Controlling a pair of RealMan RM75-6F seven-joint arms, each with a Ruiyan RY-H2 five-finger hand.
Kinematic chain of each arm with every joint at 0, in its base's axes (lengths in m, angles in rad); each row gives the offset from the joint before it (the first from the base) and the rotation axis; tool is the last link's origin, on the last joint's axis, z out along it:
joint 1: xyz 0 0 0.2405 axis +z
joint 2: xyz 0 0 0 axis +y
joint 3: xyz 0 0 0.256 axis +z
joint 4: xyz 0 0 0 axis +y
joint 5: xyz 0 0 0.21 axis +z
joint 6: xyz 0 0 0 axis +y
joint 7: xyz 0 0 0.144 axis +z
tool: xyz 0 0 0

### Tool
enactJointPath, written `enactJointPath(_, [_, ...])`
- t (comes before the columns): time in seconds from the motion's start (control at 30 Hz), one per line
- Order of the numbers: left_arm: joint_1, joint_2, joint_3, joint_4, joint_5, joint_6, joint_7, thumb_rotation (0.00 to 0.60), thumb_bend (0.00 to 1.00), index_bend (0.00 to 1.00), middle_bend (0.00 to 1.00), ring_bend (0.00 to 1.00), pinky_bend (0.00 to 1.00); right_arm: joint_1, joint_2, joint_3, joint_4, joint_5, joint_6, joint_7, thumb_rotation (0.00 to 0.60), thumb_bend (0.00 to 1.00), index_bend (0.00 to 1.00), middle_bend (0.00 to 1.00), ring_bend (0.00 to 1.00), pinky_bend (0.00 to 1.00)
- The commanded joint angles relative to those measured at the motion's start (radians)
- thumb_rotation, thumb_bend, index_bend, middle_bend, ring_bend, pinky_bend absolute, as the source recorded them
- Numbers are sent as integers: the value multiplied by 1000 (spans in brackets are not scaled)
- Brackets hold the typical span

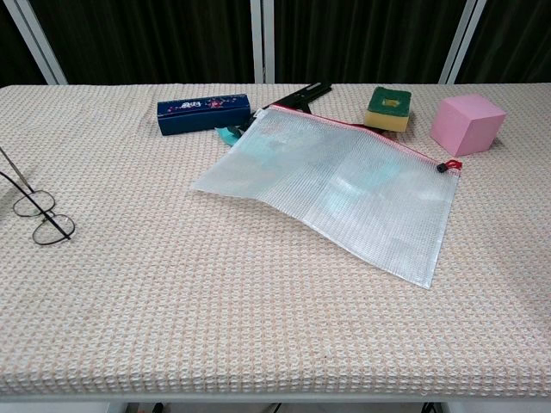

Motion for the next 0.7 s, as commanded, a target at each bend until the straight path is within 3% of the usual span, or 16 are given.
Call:
enactJointPath(0.03, [4, 4, 4, -3, 2, 0, 1, 600, 674, 123, 914, 882, 941, -4, -1, -6, 6, -4, 4, 7, 600, 363, 0, 0, 0, 0])
enactJointPath(0.43, [-28, -12, 5, 16, 16, -70, -27, 600, 674, 123, 915, 883, 941, -19, 8, -8, 11, -9, 31, 30, 600, 367, 0, 0, 0, 0])
enactJointPath(0.7, [-54, -29, 30, 38, 129, -64, -107, 600, 674, 122, 918, 886, 941, -15, -1, -7, 12, 0, 20, 20, 600, 367, 0, 0, 0, 0])
